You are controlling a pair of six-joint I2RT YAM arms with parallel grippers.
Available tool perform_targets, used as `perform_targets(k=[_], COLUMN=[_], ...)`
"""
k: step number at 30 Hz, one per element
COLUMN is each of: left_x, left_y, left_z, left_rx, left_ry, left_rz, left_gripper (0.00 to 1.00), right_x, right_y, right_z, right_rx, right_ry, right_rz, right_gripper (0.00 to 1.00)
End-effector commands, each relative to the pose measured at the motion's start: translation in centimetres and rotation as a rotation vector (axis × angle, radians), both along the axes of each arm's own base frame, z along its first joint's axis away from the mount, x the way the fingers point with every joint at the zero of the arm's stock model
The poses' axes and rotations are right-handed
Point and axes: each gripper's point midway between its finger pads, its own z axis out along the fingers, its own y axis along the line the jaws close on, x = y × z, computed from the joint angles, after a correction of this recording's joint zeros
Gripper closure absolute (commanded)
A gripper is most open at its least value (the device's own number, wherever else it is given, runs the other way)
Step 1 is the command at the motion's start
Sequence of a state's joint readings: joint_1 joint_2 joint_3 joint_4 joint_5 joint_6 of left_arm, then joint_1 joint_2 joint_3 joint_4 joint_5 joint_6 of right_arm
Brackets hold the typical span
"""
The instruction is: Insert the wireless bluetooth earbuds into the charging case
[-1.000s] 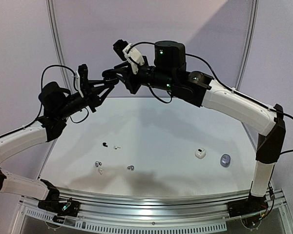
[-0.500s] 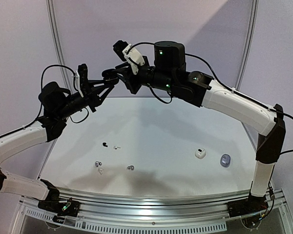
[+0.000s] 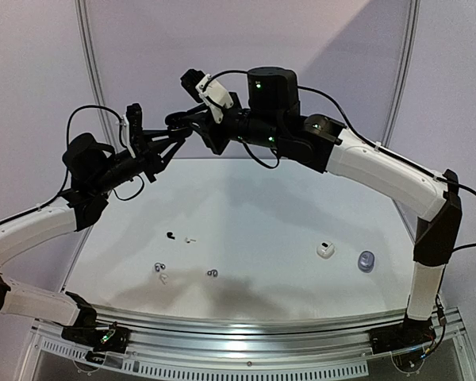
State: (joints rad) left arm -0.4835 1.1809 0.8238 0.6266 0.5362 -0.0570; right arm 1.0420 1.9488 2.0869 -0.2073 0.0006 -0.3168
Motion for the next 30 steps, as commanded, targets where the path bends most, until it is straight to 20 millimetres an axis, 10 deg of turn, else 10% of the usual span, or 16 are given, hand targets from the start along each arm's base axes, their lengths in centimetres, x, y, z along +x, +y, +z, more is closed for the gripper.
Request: perform_targets(k=[1,8,16,24,30], left_x=[-0.8,-0.5,0.1,1.1,0.9], left_y=[-0.4,-0.2,0.0,1.1,1.4], left_z=[1.1,0.7,-0.2,-1.0,-0.5], left_rx=[-0.008,-0.016,-0.025,-0.046,-0.065], left_ry=[-0.076,-0.034,0.036,0.119,0.133], left_rz=[-0.027,-0.019,0.003,0.050,0.031], left_gripper=[1.00,1.00,1.00,1.00,1.00], right_x=[1.0,1.3,0.2,-3.4,-1.3], right_y=[0.8,0.7,-0.2,-3.5,-5.7], right_z=[-3.1,-2.5,1.5,10.4,8.8], right_rx=[-0.079,-0.040,0.061,0.301,0.339], right_ry=[0.040,0.070,0.068,0.072,0.308], right_rz=[-0.027,-0.045,-0.019,0.172,0.225], right_gripper=[0.94,0.64,0.58,0.42,0.23])
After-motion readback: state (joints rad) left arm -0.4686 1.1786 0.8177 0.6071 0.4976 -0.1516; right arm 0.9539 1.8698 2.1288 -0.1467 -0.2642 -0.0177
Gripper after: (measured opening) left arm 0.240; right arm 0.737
